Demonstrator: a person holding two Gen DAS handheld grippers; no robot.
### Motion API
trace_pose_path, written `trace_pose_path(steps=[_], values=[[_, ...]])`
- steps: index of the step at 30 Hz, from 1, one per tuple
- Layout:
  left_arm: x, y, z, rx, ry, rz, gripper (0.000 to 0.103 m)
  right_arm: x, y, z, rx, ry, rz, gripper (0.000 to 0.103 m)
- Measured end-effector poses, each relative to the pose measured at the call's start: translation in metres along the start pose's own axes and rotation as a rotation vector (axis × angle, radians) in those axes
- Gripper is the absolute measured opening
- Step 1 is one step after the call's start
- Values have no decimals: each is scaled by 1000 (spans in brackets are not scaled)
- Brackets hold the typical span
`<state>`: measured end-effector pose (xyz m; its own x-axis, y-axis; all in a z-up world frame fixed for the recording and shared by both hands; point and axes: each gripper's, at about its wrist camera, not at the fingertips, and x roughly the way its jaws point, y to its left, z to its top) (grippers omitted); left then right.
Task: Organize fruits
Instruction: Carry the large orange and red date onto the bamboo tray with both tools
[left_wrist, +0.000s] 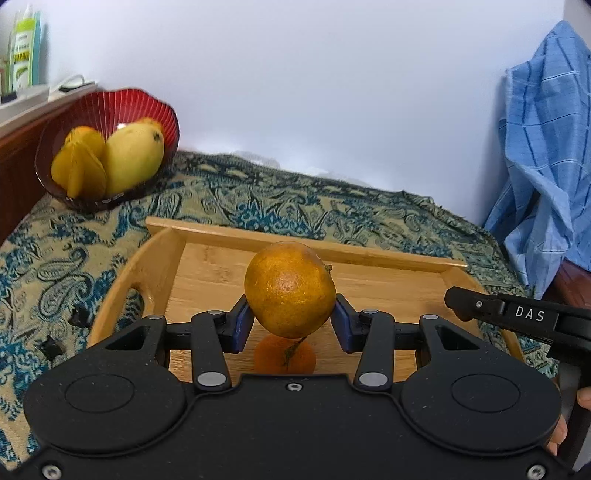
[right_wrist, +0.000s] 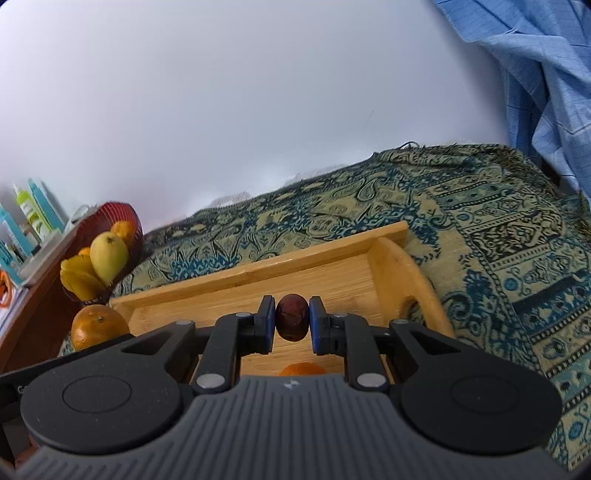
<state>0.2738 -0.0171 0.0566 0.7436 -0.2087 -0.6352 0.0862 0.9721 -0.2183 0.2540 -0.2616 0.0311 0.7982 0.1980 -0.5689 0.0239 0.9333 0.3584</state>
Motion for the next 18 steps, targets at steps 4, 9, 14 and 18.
trace_pose_path(steps=[4,9,14,18], values=[[12,0,2,1,27,7,43,13,4,2,-38,39,-22,23],[21,-1,4,-4,38,9,43,23,6,0,-65,69,-39,23],[28,-1,4,-6,48,12,43,27,7,0,-93,83,-61,23],[32,0,3,-11,58,17,43,30,7,-1,-95,96,-70,23]])
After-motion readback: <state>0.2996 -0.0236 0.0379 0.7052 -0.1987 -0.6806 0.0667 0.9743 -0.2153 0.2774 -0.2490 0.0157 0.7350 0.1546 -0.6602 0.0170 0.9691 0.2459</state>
